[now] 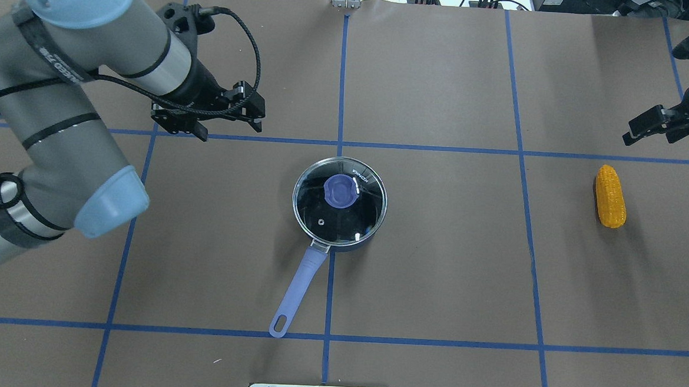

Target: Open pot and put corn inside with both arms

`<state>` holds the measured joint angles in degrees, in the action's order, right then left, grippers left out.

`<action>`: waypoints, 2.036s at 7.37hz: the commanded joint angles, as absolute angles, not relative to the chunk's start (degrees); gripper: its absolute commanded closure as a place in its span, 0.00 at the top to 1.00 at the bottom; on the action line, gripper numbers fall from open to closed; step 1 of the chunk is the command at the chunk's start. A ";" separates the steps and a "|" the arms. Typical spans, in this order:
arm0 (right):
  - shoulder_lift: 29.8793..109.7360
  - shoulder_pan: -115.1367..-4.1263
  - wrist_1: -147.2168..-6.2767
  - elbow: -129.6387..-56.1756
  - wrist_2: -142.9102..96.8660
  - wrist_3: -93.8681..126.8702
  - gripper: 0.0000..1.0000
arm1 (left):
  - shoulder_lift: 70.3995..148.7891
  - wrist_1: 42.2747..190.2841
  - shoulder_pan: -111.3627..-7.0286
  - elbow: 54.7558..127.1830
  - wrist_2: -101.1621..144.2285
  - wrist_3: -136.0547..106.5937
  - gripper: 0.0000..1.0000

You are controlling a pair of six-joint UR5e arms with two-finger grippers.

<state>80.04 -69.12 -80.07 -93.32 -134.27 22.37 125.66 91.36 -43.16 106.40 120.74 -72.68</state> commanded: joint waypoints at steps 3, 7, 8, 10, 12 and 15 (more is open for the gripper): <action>80.24 -66.72 -80.07 -92.99 -132.99 24.34 1.00 | 134.99 83.85 -32.36 106.09 110.77 -80.77 0.97; 81.03 -63.20 -71.23 -88.79 -128.14 30.73 1.00 | 137.90 83.94 -27.86 103.01 106.00 -82.88 0.97; 81.12 -61.71 -68.93 -88.60 -127.88 34.50 1.00 | 138.94 84.02 -27.77 101.27 106.00 -82.79 0.97; 82.00 -61.09 -67.15 -88.59 -127.88 35.16 1.00 | 139.83 84.02 -27.77 99.32 105.91 -82.62 0.97; 82.09 -60.65 -67.06 -88.42 -127.71 35.16 1.00 | 140.18 84.29 -27.77 97.66 105.91 -82.27 0.97; 82.09 -60.64 -67.06 -88.33 -127.71 35.16 1.00 | 141.50 84.73 -27.77 95.02 104.68 -81.83 0.97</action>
<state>82.08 -60.68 -67.07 -88.39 -127.71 35.15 140.79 84.59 -27.77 96.25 104.97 -81.96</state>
